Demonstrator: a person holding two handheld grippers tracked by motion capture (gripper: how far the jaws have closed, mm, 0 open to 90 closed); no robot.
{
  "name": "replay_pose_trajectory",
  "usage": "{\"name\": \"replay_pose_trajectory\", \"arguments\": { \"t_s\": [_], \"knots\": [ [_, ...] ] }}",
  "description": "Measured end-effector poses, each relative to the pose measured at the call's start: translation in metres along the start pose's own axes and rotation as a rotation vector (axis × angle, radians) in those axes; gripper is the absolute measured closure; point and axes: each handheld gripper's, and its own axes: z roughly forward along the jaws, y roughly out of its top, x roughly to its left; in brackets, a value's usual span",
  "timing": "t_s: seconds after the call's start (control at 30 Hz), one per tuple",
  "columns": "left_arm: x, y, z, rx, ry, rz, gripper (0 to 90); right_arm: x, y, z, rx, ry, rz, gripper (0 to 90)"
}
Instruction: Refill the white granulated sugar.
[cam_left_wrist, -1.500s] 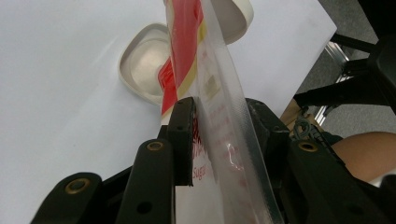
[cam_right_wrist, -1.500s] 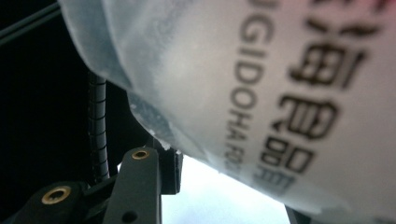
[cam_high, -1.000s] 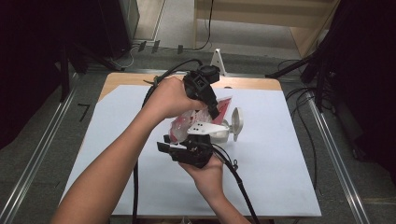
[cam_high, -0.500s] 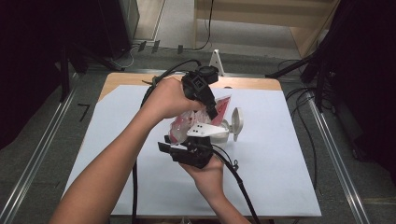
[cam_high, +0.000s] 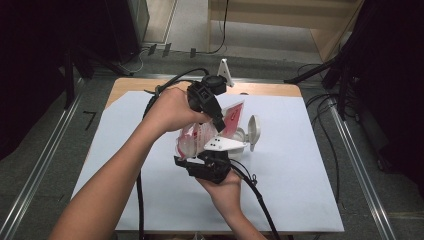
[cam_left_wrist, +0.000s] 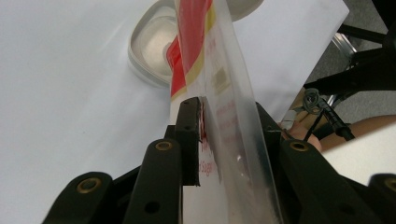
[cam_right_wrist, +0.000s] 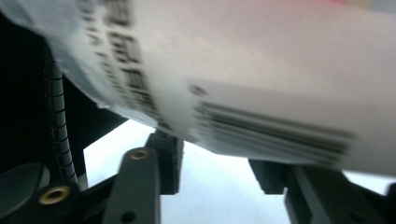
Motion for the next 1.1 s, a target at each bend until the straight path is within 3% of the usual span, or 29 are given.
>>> {"name": "replay_pose_trajectory", "arguments": {
  "t_s": [0.33,0.5,0.63,0.8,0.87,1.0,1.1],
  "knots": [
    [-0.003,-0.002,0.003,0.025,0.042,0.056,78.3,0.001,-0.005,0.002,0.004,-0.003,-0.013,53.7],
    [-0.004,-0.004,0.002,0.007,0.067,0.08,81.9,0.002,-0.007,0.002,0.004,-0.003,-0.023,52.5],
    [-0.002,-0.004,0.005,0.009,0.04,0.073,77.3,0.002,-0.008,0.002,0.01,-0.004,-0.029,51.8],
    [-0.004,-0.003,0.007,-0.001,0.05,0.09,81.9,0.0,-0.009,0.003,0.016,-0.004,-0.026,51.6],
    [-0.005,-0.005,0.007,-0.015,0.068,0.1,86.2,0.0,-0.01,0.003,0.024,-0.006,-0.034,51.3],
    [-0.005,-0.008,0.002,-0.047,0.057,0.108,90.0,-0.001,-0.013,0.003,0.032,-0.032,-0.056,48.1],
    [-0.006,-0.01,0.0,-0.076,0.059,0.108,90.0,-0.002,-0.013,0.003,0.02,-0.013,-0.044,44.6]
  ]
}}
